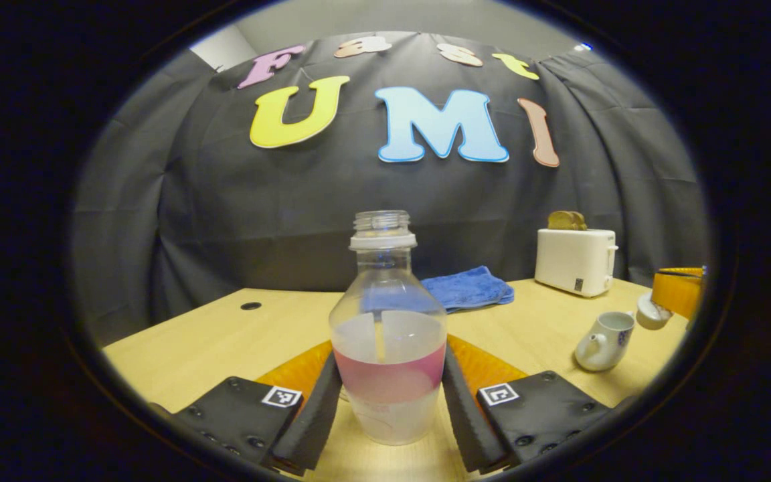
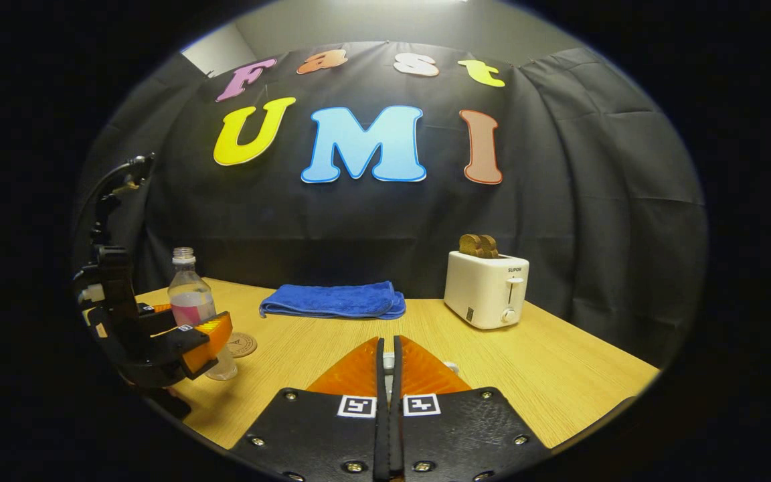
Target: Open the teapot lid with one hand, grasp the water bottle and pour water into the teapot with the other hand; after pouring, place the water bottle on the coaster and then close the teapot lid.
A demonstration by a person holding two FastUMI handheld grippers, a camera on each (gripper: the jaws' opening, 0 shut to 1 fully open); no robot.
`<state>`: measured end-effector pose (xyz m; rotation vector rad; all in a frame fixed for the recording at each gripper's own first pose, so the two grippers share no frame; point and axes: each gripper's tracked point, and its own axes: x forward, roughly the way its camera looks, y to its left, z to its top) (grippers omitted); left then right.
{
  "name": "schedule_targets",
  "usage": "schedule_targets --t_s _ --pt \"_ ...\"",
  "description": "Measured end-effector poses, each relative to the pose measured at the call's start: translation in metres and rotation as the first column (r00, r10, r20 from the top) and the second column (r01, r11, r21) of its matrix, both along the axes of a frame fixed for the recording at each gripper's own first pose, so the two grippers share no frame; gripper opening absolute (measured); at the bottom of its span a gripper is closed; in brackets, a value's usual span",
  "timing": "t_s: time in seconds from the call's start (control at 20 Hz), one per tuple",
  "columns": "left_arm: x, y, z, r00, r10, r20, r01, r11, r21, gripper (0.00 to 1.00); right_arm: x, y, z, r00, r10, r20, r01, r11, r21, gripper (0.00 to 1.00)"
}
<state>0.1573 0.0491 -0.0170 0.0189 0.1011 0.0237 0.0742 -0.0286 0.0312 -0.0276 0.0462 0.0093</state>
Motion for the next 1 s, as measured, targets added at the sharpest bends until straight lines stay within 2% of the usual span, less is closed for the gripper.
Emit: schedule_targets --t_s 0.25,0.45,0.55,0.75,0.9,1.0 --pt "-0.003 -0.015 0.01 0.999 -0.04 0.0 0.04 0.996 0.084 0.87 -0.046 -0.008 -0.006 1.0 0.009 -0.02 -0.009 1.0 0.019 0.01" --pt "-0.003 -0.032 0.024 0.996 -0.086 0.018 0.081 0.979 0.188 0.85 -0.091 -0.023 -0.009 1.0 -0.019 -0.018 0.018 0.999 -0.033 0.0" --pt "-0.001 -0.045 0.025 0.993 -0.115 0.011 0.109 0.963 0.246 0.84 -0.106 -0.025 -0.013 0.999 -0.024 -0.029 0.024 0.999 -0.024 0.0" --pt "0.003 -0.061 0.025 0.991 -0.131 -0.014 0.124 0.893 0.434 0.84 -0.129 -0.022 -0.018 0.999 -0.018 -0.027 0.018 1.0 -0.019 0.0" --pt "0.008 -0.074 0.021 0.988 -0.148 -0.045 0.149 0.833 0.533 0.84 -0.14 -0.016 -0.023 0.999 0.001 -0.034 -0.002 1.0 -0.026 0.01" --pt "0.013 -0.08 0.018 0.986 -0.149 -0.068 0.16 0.782 0.602 0.84 -0.145 -0.012 -0.026 0.999 0.014 -0.038 -0.014 1.0 -0.015 0.01"
